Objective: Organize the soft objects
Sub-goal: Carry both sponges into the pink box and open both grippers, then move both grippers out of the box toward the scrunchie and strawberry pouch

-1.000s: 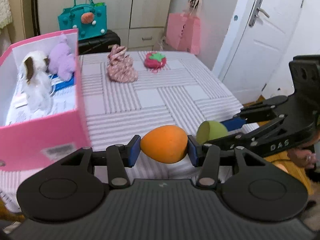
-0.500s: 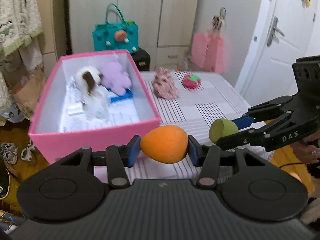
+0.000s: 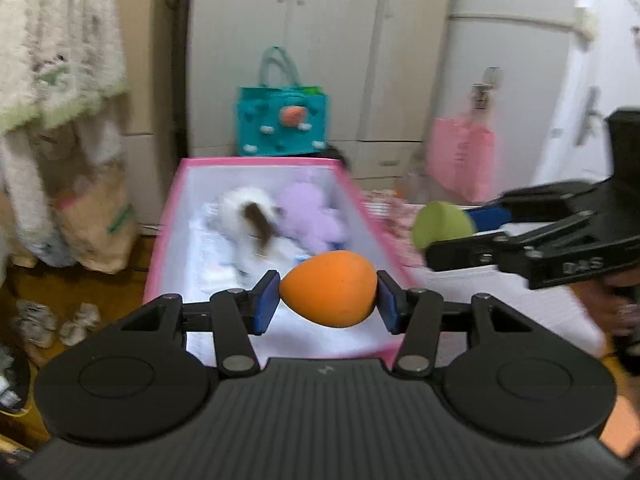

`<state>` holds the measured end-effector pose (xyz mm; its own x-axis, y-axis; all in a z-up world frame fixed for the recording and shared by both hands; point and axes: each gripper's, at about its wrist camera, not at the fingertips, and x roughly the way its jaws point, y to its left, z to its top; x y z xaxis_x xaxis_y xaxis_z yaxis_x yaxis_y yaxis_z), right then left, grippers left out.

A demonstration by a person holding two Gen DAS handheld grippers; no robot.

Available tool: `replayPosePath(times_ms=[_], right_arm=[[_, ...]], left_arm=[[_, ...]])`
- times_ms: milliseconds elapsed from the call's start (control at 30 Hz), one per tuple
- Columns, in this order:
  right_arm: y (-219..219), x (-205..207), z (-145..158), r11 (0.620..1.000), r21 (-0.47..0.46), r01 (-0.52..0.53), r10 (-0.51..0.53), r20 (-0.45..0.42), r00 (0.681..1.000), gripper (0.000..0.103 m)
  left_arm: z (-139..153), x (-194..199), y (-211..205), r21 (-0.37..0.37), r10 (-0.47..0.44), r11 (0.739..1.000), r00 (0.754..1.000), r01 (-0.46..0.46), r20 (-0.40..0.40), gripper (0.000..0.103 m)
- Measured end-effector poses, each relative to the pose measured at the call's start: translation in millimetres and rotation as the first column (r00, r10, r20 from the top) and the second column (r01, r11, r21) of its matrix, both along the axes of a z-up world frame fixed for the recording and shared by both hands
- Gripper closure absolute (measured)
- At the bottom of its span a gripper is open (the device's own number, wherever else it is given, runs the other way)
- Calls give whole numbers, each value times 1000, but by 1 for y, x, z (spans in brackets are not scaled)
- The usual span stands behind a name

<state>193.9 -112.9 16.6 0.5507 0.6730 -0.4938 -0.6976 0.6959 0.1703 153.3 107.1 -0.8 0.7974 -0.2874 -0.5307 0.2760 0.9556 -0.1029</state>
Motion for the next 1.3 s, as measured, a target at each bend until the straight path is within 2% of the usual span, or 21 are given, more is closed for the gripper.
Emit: replayPosePath(times_ms=[100, 233, 367, 500, 633, 733, 900, 1100, 1200, 1300], right_arm=[[23, 23, 1, 995, -102, -19, 24, 42, 999, 52], [44, 61, -9, 983, -183, -25, 20, -26, 999, 52], [63, 85, -26, 968, -249, -37, 24, -55, 998, 52], [79, 93, -35, 955, -291, -51, 42, -38, 998, 50], [93, 99, -38, 945, -326, -39, 37, -13, 999, 47], [89, 104, -38, 952, -306, -5, -1, -19, 1000, 36], [64, 97, -29, 982, -184, 32, -47, -79, 996, 35], [31, 68, -16, 997, -75, 24, -34, -139, 990, 31], [19, 52, -8, 997, -64, 36, -46, -169, 985, 31], [5, 31, 3, 997, -62, 36, -44, -142, 989, 30]], left_arm=[[-12, 29, 5, 24, 37, 999, 999, -36, -32, 53], [-20, 63, 14, 4, 43, 999, 995, -43, -88, 53], [-27, 86, 24, 4, 55, 998, 989, -55, -135, 53], [-33, 95, 27, 21, 50, 999, 985, -48, -165, 53], [-32, 97, 30, 37, 123, 992, 981, -119, -147, 47], [-28, 89, 27, 62, 131, 990, 986, -125, -100, 39], [-21, 74, 30, 27, 106, 994, 990, -104, -97, 38], [-5, 49, 28, 15, 55, 998, 994, -54, -94, 38], [5, 36, 23, 27, 18, 1000, 995, -16, -93, 38], [17, 19, 16, 38, -31, 999, 996, 35, -89, 36]])
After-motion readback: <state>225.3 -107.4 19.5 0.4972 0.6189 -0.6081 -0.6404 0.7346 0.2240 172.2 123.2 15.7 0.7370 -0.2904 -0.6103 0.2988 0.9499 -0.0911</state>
